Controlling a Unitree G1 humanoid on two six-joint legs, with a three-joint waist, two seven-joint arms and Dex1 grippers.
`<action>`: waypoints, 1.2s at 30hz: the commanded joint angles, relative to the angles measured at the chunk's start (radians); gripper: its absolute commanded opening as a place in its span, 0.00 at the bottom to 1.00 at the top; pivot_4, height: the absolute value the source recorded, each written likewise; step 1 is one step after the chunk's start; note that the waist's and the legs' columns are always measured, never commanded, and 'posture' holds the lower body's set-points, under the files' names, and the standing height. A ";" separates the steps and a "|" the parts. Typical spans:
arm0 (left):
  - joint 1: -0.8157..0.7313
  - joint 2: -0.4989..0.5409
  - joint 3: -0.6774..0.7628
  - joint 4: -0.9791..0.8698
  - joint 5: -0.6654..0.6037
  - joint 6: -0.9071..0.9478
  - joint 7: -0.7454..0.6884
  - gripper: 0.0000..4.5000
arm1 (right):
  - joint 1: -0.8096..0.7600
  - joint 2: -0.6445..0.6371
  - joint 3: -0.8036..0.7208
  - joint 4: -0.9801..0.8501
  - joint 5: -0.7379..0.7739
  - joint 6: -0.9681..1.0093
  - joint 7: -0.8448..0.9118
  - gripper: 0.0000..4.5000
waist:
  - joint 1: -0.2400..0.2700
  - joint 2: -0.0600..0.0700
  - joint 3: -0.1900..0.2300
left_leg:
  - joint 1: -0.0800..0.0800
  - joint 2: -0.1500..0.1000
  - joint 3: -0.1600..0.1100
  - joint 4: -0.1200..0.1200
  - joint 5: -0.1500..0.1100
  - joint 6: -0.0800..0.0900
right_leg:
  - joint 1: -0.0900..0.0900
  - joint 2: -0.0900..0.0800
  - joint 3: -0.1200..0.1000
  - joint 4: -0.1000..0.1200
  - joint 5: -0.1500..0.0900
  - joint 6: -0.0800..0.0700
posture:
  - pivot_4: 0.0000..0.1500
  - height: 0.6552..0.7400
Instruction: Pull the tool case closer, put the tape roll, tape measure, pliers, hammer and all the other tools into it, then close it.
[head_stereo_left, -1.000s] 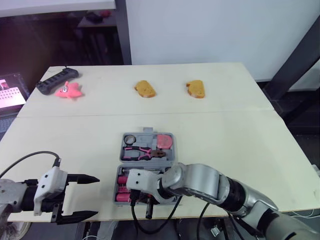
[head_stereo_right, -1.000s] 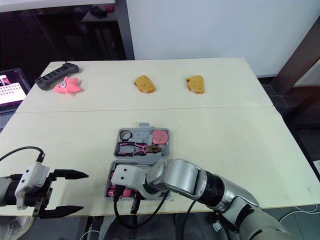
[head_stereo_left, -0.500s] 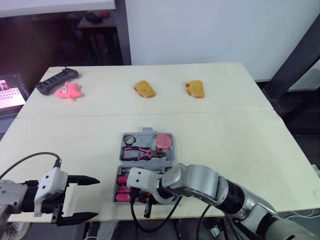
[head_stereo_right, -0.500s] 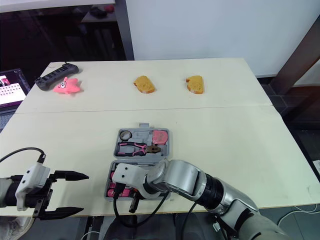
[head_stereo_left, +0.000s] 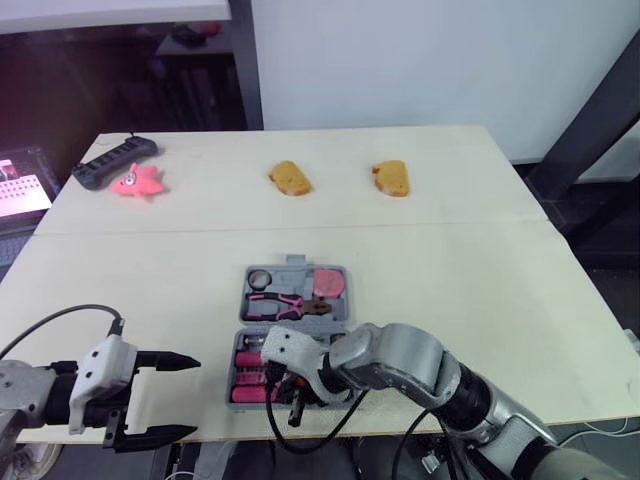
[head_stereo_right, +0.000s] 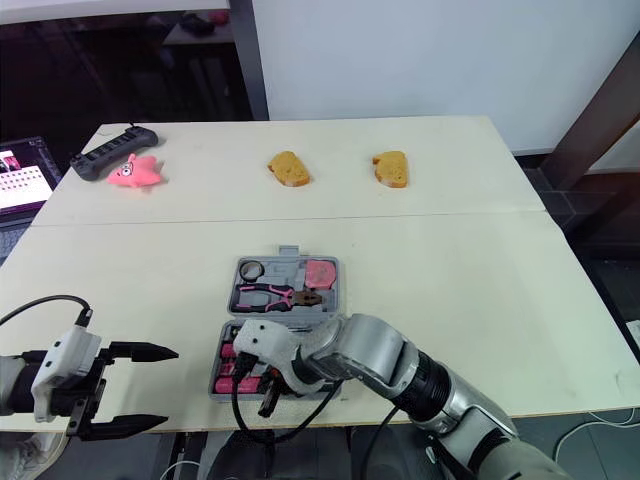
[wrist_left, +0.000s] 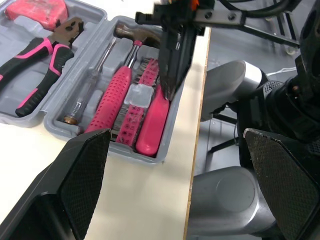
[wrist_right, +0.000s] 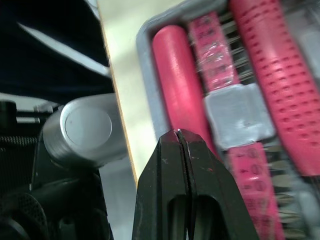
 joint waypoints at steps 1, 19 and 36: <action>-0.059 -0.002 -0.046 0.067 0.054 0.009 0.059 1.00 | 0.024 -0.085 -0.245 -0.151 0.096 -0.089 0.106 0.01 | 0.005 0.000 0.000 | 0.000 0.000 0.000 0.000 0.000 0.000 | 0.000 0.000 0.000 0.000 0.000 0.001 | 1.00 1.00; -0.506 -0.235 -0.374 0.502 0.356 -0.013 0.362 0.02 | 0.265 -0.298 -0.230 0.131 -0.229 -0.323 0.032 0.00 | -0.007 -0.003 -0.001 | 0.001 0.000 0.000 0.000 0.000 0.000 | 0.001 0.001 0.001 -0.001 0.002 0.003 | 1.00 1.00; -0.461 -0.302 -0.480 0.422 0.400 0.018 0.378 0.02 | 0.201 -0.149 -0.110 0.088 -0.250 -0.149 0.057 0.00 | -0.001 0.000 -0.006 | 0.007 0.000 -0.001 0.000 0.000 0.000 | 0.008 0.002 0.000 0.000 0.002 0.003 | 1.00 1.00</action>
